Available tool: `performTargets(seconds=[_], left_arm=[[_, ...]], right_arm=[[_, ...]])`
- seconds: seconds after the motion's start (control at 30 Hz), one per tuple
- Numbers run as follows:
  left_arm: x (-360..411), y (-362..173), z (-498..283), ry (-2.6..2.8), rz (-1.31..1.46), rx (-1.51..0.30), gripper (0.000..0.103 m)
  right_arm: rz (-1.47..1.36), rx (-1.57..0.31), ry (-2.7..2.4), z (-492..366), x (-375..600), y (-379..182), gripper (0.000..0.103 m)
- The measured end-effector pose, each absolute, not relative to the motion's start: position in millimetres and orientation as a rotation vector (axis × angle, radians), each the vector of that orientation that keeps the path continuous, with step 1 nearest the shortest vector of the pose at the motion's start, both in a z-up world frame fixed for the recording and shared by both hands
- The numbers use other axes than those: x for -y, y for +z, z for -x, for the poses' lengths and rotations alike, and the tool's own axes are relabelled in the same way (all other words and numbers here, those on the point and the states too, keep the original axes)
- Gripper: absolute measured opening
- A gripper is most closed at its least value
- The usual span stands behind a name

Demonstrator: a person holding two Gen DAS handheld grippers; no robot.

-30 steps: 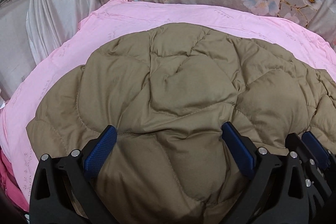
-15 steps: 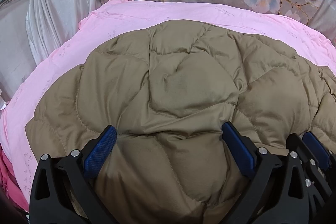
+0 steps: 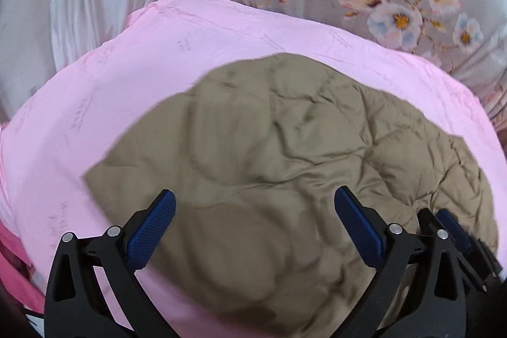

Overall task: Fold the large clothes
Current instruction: 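Press and smooth the folded jacket flat with both grippers, then grasp the jacket end with both grippers and lift it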

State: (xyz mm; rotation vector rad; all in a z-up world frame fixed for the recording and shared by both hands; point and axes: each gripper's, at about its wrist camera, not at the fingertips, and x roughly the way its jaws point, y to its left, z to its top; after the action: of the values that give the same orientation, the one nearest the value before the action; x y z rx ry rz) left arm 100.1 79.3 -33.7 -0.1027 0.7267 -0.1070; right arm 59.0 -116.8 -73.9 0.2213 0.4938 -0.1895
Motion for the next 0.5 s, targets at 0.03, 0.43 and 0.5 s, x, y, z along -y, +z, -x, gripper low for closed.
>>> performTargets(seconds=[0.03,0.43,0.5], left_arm=[[-96.0,-28.8,-97.5,-0.099,0.129,-0.727,0.098],[-195.5,-75.6,-107.1,-0.099,0.443,-0.917,0.098],[-190.2,-79.3,-111.9,-0.138,0.46,-0.934,0.098]], right_arm=[[-0.232,-0.487,-0.172,-53.2,115.1,-72.0,0.033],[-0.158,-0.522,-0.082,-43.1,77.4,-83.8,0.03],[-0.152,-0.526,-0.082,-44.7,77.0,-86.2,0.03]])
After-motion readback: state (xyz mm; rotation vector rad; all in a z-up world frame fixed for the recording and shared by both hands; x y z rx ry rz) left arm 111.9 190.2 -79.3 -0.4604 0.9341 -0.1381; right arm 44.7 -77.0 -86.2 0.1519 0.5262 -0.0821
